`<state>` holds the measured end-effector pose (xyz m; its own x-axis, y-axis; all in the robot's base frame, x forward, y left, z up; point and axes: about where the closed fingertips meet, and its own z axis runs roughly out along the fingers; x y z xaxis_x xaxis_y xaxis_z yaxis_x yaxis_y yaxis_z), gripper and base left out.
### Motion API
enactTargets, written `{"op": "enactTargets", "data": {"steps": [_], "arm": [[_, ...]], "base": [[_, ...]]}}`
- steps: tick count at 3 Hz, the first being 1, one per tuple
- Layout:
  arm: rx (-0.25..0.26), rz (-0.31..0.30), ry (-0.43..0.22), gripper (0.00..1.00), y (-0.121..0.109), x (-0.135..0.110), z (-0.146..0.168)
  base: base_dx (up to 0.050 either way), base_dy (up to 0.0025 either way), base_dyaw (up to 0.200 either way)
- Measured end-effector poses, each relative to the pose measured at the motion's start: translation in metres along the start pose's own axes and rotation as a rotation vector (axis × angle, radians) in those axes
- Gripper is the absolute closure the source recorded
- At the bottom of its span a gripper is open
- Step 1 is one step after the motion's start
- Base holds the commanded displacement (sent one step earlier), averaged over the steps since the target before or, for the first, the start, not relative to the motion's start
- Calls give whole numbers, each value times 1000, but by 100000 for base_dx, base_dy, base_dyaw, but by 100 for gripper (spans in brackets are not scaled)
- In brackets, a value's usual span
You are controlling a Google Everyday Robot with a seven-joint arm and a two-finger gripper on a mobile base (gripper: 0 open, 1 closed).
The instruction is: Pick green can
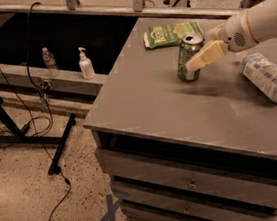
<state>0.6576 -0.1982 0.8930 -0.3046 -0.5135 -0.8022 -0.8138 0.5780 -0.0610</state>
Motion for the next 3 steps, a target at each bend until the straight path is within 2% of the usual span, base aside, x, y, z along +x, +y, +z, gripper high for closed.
{"op": "enactTargets", "data": {"steps": [2,3], "arm": [[29,51,-90,59,-6,-9,-3],[33,33,-158,83,-3,-31,-13]], "base": [[0,0,0],[0,0,0]]}}
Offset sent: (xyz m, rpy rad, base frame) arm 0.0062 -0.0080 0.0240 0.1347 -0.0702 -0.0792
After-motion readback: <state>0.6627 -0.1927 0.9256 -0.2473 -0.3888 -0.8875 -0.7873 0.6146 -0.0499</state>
